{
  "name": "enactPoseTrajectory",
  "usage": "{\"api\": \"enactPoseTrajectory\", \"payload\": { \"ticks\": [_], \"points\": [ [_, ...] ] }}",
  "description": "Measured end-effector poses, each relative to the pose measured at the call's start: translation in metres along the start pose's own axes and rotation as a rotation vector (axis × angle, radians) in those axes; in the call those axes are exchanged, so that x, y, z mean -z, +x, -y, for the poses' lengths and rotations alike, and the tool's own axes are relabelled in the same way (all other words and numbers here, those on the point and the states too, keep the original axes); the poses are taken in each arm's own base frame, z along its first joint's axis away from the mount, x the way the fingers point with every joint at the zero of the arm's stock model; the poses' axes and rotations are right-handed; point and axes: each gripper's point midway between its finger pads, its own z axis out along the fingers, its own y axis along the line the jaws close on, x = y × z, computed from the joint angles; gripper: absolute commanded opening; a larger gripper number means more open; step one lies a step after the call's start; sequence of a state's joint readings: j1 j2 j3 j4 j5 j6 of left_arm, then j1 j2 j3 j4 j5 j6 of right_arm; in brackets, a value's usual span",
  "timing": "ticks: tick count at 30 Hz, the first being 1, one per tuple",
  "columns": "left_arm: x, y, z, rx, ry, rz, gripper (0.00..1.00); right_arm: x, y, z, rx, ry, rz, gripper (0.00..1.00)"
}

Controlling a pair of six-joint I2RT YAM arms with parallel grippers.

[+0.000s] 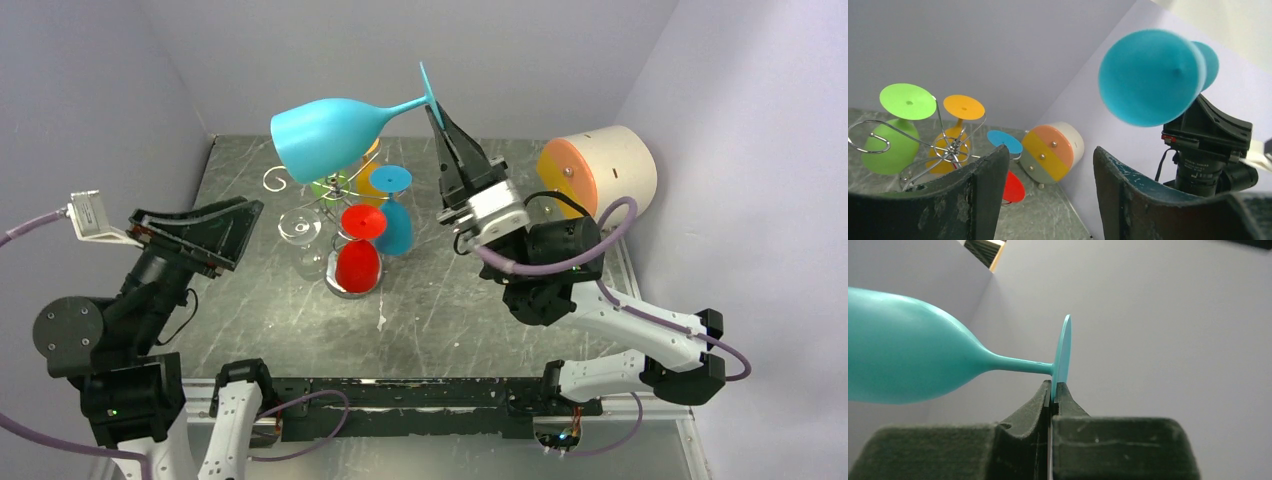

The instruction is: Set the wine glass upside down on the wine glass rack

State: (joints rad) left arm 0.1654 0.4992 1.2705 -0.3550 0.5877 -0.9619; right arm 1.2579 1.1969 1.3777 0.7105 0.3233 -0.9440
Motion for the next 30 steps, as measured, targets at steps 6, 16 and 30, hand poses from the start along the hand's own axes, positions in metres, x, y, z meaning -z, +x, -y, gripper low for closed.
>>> {"api": "enactPoseTrajectory", "payload": {
  "ticks": [6,16,30],
  "points": [
    [-0.003,0.004,-0.002,0.018,-0.048,-0.081,0.63,-0.006,-0.003,-0.020,0.322,-0.103,0.071,0.00],
    [0.024,-0.012,0.071,0.014,0.083,-0.065,0.61,-0.021,-0.010,-0.060,0.662,-0.208,0.212,0.00],
    [0.017,-0.017,0.094,0.074,0.221,-0.090,0.62,-0.004,-0.033,-0.152,0.987,-0.359,0.428,0.00]
  ]
}}
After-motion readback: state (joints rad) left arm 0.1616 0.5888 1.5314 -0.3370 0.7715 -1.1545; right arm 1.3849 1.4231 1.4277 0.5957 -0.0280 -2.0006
